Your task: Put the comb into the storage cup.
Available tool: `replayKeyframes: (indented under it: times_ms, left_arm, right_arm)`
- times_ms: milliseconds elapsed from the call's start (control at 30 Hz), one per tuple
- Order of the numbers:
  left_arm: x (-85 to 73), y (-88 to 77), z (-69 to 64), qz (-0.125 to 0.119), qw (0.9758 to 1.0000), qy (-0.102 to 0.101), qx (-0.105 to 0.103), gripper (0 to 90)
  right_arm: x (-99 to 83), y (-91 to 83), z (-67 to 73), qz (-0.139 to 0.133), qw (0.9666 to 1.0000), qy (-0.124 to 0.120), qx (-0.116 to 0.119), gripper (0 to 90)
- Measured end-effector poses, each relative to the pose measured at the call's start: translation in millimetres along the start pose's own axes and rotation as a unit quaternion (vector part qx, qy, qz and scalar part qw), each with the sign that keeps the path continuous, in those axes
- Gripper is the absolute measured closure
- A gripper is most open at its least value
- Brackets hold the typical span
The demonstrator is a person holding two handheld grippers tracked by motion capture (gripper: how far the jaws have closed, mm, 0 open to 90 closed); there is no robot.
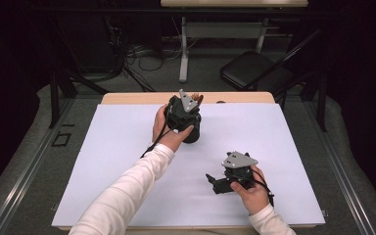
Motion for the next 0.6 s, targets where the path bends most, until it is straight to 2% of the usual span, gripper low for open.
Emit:
replayKeyframes:
  times_ms: [600]
  left_arm:
    - [-3.3, -2.1, -16.1, -0.009, 0.9994, 0.033, -0.001, 46.3]
  right_arm:
    - [-2.5, -2.2, -1.3, 0.002, 1.0000, 0.002, -0.006, 1.4]
Point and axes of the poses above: each handheld gripper's, and its own axes: y roughly forward along the jaws, x roughly out of its top, z roughly to its left, the point moved 2 cm from there along y, roughly forward along the jaws, and after that the axes turned 8 degrees about x, right-handed, at the moved point
